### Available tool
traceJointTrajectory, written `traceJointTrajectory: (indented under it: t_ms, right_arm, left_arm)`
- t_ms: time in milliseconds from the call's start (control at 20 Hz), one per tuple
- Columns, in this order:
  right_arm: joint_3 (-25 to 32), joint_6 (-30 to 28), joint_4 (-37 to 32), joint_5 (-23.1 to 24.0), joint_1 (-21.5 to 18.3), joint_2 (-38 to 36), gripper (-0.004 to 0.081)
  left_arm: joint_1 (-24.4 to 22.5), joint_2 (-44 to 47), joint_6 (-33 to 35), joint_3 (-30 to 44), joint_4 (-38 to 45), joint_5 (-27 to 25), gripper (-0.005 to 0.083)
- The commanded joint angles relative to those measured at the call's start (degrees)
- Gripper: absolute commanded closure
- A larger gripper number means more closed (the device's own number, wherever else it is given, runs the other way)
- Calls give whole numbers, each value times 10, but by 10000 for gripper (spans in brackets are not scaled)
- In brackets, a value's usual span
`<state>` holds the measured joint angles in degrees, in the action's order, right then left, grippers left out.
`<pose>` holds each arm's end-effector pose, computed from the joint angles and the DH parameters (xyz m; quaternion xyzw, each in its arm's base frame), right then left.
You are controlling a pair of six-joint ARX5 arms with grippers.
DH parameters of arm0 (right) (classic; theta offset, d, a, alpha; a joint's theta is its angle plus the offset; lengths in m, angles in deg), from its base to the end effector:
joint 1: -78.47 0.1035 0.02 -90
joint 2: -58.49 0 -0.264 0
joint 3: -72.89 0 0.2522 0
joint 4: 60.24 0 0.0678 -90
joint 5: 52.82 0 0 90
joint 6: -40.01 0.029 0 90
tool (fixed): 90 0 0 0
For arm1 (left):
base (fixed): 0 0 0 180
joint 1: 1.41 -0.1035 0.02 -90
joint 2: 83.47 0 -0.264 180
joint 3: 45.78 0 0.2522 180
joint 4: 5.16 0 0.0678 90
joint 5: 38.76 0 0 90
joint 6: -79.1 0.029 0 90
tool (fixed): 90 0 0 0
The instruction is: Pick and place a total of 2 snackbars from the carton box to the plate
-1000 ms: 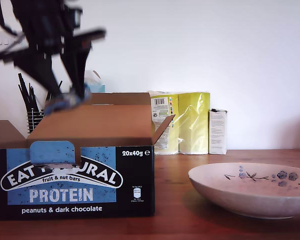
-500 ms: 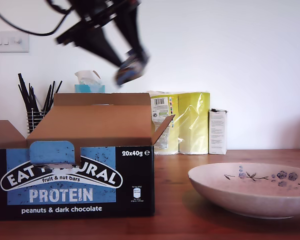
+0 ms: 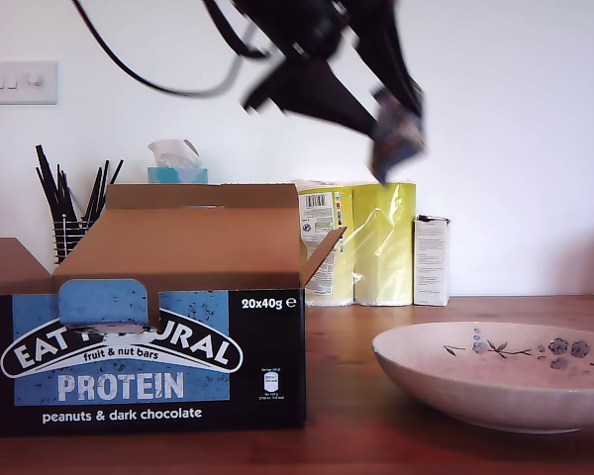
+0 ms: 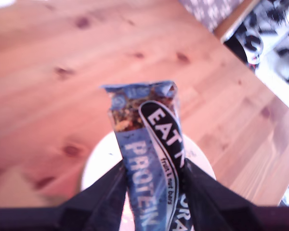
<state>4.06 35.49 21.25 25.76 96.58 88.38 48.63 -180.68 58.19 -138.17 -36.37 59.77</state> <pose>0.0535 0.0235 0.3285 -0.0567 0.3526 0.2516 0.8995 0.2423 -0.2959 0.2875 -0.0427 0.3688 -0.4050 0.8356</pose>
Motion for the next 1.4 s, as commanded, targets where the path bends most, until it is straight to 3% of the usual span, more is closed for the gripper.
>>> traceJointTrajectory:
  t_ms: [0,450,850,950,1100,1350]
  right_arm:
    - [-5,2,-6,0,2,-2,783]
    - [-5,15,-52,0,2,-2,783]
    - [-5,15,-68,0,2,-2,783]
    - [-5,15,-75,0,2,-2,783]
    - [-5,15,-77,0,2,-2,783]
    - [-5,15,-79,0,2,-2,783]
  left_arm:
    - [14,-28,-1,-24,18,2,576]
    - [78,-228,50,-182,-21,-2,576]
    - [82,-298,65,-206,-78,-7,571]
    - [83,-298,68,-206,-83,-7,502]
    - [87,-298,74,-206,-82,-5,290]
    - [87,-295,74,-255,-127,-2,299]
